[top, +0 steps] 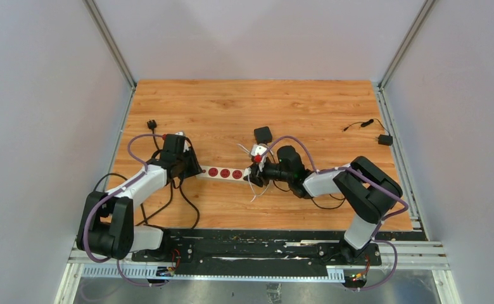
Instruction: Insert the plug
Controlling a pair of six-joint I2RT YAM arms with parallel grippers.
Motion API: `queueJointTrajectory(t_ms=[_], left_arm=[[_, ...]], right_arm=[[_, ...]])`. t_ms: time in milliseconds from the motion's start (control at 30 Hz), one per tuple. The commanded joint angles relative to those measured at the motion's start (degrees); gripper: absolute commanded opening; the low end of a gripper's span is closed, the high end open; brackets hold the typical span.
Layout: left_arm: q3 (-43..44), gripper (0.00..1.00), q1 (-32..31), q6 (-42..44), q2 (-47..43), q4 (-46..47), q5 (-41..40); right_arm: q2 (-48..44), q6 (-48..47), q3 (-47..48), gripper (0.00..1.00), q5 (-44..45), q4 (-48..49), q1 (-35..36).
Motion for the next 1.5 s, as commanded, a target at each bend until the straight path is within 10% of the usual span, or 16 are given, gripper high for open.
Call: queueJointTrajectory(t_ms=[0,800,1467], left_arm=[[0.6,0.41,0.8,2.1,0.8,-3.1,-2.2],[-0.1,0.44,0.9,2.3,-0.7,-1.5,0.5],[-1.0,0.45,0.9,2.2,-2.0,-0.1,3.8]], right_arm=[[8.4,1.8,-7.2,0.00,15.4,-12.4,-1.4],[2.9,-4.4,-0.5,0.01,14.8,-25.1,-1.5],[-0.2,-3.6,5.9,0.36,12.2,-27.1,-1.4]])
